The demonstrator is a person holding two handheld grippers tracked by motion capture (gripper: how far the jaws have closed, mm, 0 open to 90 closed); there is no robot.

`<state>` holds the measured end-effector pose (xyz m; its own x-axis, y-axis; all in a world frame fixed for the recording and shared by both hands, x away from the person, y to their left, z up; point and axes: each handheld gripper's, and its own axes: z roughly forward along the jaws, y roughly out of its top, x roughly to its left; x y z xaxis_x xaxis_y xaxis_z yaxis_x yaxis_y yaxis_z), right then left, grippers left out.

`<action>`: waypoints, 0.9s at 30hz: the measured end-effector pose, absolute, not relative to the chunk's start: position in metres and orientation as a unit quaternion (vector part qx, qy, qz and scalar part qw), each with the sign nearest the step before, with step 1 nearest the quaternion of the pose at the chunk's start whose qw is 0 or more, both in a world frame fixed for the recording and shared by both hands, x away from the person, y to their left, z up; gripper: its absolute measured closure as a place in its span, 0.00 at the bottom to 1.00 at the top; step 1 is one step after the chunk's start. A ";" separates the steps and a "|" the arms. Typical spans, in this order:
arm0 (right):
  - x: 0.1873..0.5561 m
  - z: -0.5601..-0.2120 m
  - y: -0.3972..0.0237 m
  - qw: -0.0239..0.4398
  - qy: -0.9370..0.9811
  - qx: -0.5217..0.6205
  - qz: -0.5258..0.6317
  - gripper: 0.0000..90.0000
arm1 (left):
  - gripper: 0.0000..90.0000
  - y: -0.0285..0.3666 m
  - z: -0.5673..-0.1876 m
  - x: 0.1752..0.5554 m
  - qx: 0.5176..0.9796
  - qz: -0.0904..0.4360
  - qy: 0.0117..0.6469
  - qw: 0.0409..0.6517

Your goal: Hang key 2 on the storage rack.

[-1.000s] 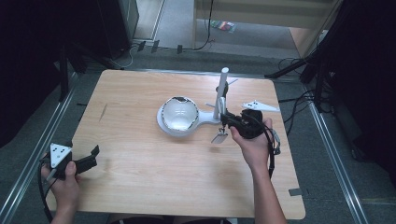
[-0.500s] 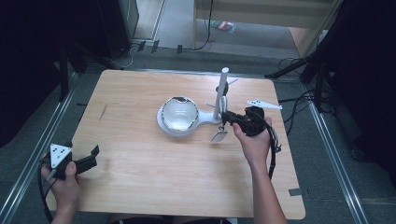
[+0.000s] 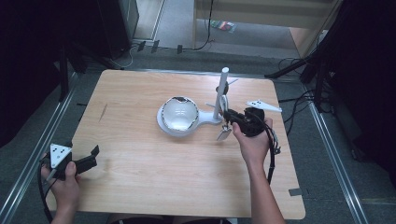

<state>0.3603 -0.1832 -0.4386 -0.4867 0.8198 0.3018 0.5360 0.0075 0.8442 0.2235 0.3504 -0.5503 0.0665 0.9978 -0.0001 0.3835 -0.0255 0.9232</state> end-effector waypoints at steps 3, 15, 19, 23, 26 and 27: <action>0.361 -0.439 -0.182 0.147 0.688 0.494 0.510 0.85 | 0.05 0.350 -0.550 0.223 0.607 0.379 0.569 0.405; 0.364 -0.441 -0.183 0.163 0.679 0.501 0.511 0.83 | 0.05 0.350 -0.550 0.223 0.607 0.379 0.568 0.406; 0.365 -0.441 -0.182 0.172 0.674 0.506 0.510 0.82 | 0.05 0.351 -0.550 0.223 0.607 0.380 0.568 0.407; 0.366 -0.442 -0.183 0.171 0.669 0.511 0.513 0.81 | 0.05 0.350 -0.550 0.223 0.607 0.380 0.567 0.407; 0.367 -0.442 -0.183 0.174 0.666 0.513 0.512 0.80 | 0.05 0.351 -0.550 0.223 0.608 0.380 0.567 0.407; 0.367 -0.443 -0.183 0.176 0.664 0.514 0.513 0.79 | 0.05 0.351 -0.550 0.223 0.607 0.379 0.567 0.407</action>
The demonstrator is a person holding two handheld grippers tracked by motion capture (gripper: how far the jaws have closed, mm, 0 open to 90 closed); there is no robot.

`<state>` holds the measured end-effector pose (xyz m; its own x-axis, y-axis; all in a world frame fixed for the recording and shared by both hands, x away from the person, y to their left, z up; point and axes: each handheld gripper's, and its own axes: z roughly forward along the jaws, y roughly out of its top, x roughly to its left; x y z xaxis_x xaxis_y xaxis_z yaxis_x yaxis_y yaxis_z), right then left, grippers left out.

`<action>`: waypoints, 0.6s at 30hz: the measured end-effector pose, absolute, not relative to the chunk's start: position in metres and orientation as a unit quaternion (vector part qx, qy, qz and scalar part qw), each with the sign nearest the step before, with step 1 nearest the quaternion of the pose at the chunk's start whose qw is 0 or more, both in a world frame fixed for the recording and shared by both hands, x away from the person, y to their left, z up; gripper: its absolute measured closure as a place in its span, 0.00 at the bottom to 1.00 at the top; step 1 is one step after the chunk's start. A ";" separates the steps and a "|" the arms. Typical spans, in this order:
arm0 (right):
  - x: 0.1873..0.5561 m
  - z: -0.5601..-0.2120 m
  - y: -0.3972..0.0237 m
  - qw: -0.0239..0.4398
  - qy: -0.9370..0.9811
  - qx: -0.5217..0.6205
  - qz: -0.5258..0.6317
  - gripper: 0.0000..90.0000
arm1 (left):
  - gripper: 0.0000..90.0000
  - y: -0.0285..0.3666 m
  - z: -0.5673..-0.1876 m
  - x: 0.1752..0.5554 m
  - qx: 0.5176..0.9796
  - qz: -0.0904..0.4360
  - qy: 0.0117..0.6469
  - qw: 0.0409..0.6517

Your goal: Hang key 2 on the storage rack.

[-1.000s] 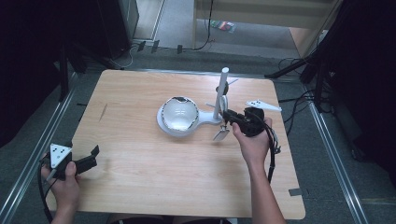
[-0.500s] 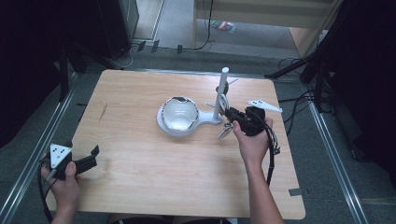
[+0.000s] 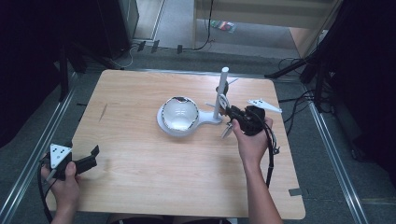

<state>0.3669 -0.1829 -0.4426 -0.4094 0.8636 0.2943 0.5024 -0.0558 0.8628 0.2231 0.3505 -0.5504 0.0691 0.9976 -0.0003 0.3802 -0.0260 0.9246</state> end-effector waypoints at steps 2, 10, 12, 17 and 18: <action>0.368 -0.443 -0.183 0.194 0.660 0.518 0.508 0.80 | 0.05 0.350 -0.550 0.223 0.608 0.379 0.567 0.407; 0.370 -0.449 -0.183 0.207 0.663 0.515 0.502 0.73 | 0.06 0.350 -0.550 0.224 0.609 0.378 0.567 0.406; 0.369 -0.450 -0.182 0.221 0.665 0.512 0.497 0.70 | 0.06 0.351 -0.550 0.224 0.610 0.377 0.567 0.406; 0.368 -0.452 -0.182 0.236 0.662 0.512 0.494 0.62 | 0.06 0.351 -0.550 0.224 0.609 0.377 0.567 0.406; 0.368 -0.452 -0.182 0.241 0.663 0.509 0.494 0.59 | 0.06 0.351 -0.550 0.224 0.610 0.377 0.567 0.406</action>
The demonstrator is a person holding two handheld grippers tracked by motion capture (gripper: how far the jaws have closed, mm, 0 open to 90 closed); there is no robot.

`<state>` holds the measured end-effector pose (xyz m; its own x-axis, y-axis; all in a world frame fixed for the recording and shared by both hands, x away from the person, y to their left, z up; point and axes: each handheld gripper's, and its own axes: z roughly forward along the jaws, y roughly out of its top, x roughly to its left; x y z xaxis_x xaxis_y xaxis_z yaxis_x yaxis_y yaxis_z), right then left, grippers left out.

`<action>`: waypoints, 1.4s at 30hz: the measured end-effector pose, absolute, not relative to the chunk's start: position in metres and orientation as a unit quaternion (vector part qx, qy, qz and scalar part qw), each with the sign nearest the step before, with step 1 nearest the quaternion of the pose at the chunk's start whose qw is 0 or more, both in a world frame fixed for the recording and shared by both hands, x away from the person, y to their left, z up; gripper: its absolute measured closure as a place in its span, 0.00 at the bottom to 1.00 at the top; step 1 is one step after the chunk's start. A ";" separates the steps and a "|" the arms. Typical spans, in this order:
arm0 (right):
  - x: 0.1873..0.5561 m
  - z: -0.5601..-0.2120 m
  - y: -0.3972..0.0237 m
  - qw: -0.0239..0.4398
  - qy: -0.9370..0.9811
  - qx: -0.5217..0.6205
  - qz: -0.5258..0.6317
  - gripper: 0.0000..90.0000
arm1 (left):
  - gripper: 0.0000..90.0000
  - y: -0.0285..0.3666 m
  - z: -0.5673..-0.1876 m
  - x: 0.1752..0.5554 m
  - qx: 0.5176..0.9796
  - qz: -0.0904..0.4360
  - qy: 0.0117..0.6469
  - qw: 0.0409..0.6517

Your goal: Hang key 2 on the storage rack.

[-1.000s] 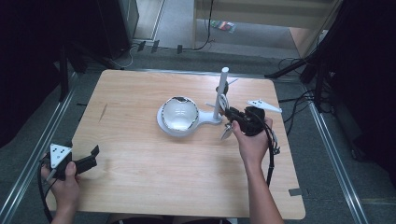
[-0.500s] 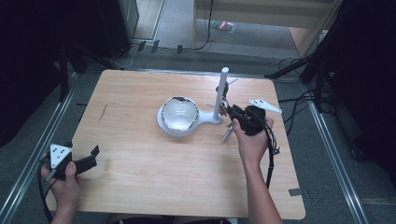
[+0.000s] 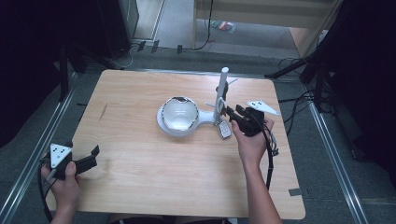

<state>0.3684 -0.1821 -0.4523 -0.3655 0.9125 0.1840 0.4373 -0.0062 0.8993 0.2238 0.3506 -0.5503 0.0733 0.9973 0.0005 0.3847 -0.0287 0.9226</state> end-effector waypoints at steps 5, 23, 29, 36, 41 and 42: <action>0.366 -0.454 -0.182 0.265 0.663 0.495 0.495 0.33 | 0.06 0.351 -0.550 0.224 0.611 0.376 0.566 0.406; 0.338 -0.465 -0.194 0.330 0.654 0.518 0.441 0.00 | 0.06 0.349 -0.550 0.225 0.617 0.375 0.564 0.400; 0.326 -0.473 -0.200 0.349 0.653 0.518 0.429 0.00 | 0.06 0.348 -0.550 0.225 0.619 0.376 0.564 0.397; 0.316 -0.483 -0.209 0.350 0.655 0.524 0.418 0.00 | 0.06 0.348 -0.551 0.226 0.619 0.379 0.563 0.396; 0.308 -0.489 -0.213 0.352 0.665 0.523 0.401 0.00 | 0.06 0.348 -0.550 0.225 0.619 0.380 0.563 0.395; 0.306 -0.491 -0.214 0.351 0.666 0.523 0.399 0.00 | 0.06 0.348 -0.550 0.225 0.620 0.380 0.563 0.394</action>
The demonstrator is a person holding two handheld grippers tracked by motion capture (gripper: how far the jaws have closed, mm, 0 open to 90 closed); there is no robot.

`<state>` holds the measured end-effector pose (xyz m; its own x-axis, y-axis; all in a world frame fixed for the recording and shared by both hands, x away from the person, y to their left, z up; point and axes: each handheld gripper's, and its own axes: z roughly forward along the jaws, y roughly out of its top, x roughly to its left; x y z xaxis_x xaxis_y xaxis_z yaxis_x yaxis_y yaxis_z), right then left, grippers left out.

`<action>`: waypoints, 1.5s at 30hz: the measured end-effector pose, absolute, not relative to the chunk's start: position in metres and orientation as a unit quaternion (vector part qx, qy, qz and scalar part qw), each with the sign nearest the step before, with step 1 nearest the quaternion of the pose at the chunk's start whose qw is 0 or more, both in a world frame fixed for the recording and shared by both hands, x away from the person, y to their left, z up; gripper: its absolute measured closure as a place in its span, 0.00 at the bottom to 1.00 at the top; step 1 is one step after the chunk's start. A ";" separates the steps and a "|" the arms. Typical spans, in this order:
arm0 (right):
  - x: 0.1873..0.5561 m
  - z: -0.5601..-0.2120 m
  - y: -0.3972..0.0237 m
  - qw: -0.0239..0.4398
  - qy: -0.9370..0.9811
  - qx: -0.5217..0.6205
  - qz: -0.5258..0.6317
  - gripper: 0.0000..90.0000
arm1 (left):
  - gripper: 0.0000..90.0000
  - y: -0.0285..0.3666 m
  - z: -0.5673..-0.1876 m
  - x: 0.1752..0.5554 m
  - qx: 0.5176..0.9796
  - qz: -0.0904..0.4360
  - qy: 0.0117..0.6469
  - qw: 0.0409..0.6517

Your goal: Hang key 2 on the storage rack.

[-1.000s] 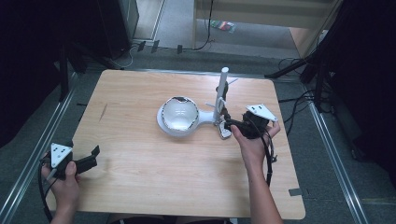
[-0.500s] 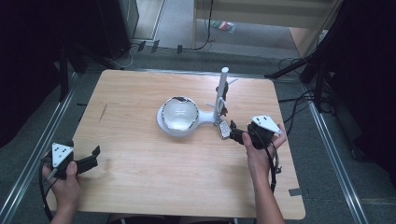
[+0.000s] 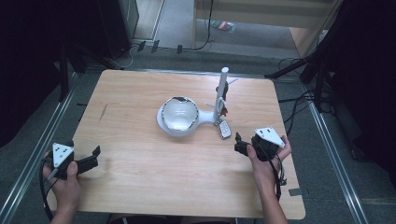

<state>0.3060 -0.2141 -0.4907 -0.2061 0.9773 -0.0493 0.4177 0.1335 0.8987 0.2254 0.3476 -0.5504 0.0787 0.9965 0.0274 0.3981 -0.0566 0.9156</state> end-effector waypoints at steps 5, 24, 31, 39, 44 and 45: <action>0.298 -0.497 -0.220 0.351 0.669 0.525 0.393 0.00 | 0.06 0.347 -0.550 0.225 0.621 0.382 0.562 0.392; 0.266 -0.508 -0.248 0.351 0.668 0.538 0.375 0.00 | 0.06 0.346 -0.550 0.225 0.624 0.385 0.555 0.391; 0.258 -0.514 -0.259 0.350 0.667 0.545 0.369 0.00 | 0.06 0.346 -0.550 0.225 0.625 0.385 0.554 0.392; 0.247 -0.521 -0.272 0.342 0.661 0.554 0.372 0.00 | 0.06 0.345 -0.551 0.224 0.626 0.386 0.553 0.392; 0.238 -0.524 -0.281 0.344 0.659 0.556 0.372 0.00 | 0.06 0.345 -0.550 0.225 0.631 0.383 0.551 0.391; 0.237 -0.524 -0.282 0.345 0.659 0.556 0.372 0.00 | 0.06 0.345 -0.550 0.225 0.630 0.383 0.550 0.391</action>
